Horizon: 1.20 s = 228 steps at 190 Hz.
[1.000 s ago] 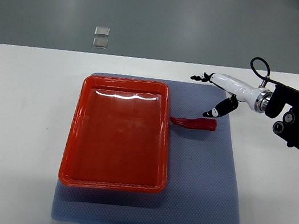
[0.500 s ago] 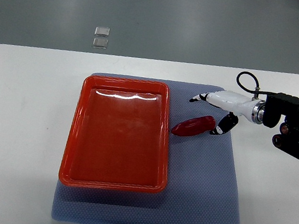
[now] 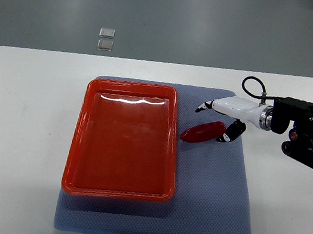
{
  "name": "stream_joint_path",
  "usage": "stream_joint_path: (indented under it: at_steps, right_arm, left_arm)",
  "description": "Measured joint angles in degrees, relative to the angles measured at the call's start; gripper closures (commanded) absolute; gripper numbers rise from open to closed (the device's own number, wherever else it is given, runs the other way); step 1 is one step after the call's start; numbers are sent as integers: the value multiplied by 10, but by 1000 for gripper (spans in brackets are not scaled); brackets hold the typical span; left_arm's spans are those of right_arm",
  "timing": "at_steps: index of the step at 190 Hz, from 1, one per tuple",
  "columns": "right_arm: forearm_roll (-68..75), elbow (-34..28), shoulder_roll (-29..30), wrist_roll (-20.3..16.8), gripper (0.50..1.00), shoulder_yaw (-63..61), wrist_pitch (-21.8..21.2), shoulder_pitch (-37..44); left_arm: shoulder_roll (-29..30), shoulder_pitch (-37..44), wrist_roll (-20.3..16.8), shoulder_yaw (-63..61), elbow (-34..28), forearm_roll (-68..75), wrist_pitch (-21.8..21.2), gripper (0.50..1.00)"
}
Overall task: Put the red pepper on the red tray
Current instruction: 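Close the right hand fingers around the red pepper, then lift the pepper with the right hand and carry it over the tray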
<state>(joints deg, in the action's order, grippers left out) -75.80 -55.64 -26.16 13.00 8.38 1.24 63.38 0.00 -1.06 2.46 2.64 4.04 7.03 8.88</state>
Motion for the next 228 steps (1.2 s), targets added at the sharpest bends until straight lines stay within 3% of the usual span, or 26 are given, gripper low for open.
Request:
stream_joint_path:
  at_steps: [48, 69, 96, 115, 152, 228]
  right_arm:
    - [-1, 1, 9, -1, 677, 14, 3, -3]
    - [0, 1, 11, -1, 709, 16, 3, -3]
    - [-1, 1, 12, -1, 785, 19, 4, -3]
    - [-2, 1, 12, -1, 875, 20, 4, -3]
    - [-10, 2, 12, -1, 998, 20, 5, -1]
    - [-4, 6, 7, -1, 1000, 14, 22, 27]
  left_arm:
    - [0, 0, 0, 0, 0, 0, 0, 500]
    - [0, 0, 0, 0, 0, 0, 0, 500]
    - [0, 0, 0, 0, 0, 0, 0, 500]
    - [0, 0, 0, 0, 0, 0, 0, 500]
    - [0, 0, 0, 0, 0, 0, 0, 500]
    - [0, 0, 0, 0, 0, 0, 0, 500]
